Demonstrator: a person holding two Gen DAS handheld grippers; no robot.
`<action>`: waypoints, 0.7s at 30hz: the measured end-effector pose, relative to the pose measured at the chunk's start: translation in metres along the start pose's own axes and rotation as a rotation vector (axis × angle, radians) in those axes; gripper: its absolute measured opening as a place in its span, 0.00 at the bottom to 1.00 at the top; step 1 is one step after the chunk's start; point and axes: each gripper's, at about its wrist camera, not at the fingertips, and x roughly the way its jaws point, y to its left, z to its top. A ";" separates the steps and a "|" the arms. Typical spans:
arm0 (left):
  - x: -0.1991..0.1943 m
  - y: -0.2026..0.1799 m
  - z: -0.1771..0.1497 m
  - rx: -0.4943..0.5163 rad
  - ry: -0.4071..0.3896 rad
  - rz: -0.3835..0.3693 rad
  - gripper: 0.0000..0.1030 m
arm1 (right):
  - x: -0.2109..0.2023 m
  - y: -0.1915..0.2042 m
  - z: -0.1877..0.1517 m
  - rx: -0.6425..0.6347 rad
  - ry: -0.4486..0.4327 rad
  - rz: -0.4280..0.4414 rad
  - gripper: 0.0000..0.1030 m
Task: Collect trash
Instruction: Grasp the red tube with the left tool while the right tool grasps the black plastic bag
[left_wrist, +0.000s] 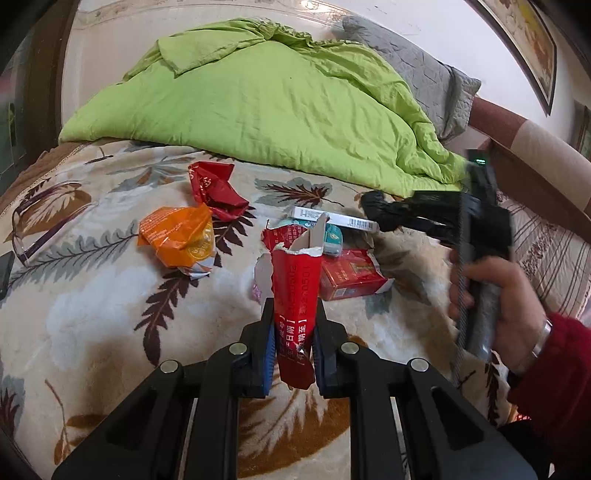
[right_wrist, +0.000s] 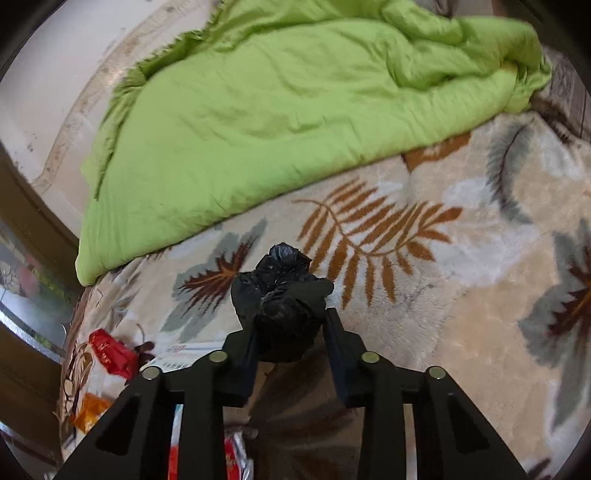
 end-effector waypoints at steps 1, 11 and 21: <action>-0.002 0.000 0.000 0.002 -0.005 0.001 0.16 | -0.008 0.003 -0.002 -0.014 -0.013 0.002 0.31; -0.035 -0.008 -0.003 0.005 -0.058 0.004 0.16 | -0.138 0.033 -0.089 -0.145 -0.085 0.083 0.30; -0.093 -0.052 -0.027 0.052 -0.096 -0.017 0.16 | -0.197 0.022 -0.146 -0.165 -0.116 0.121 0.30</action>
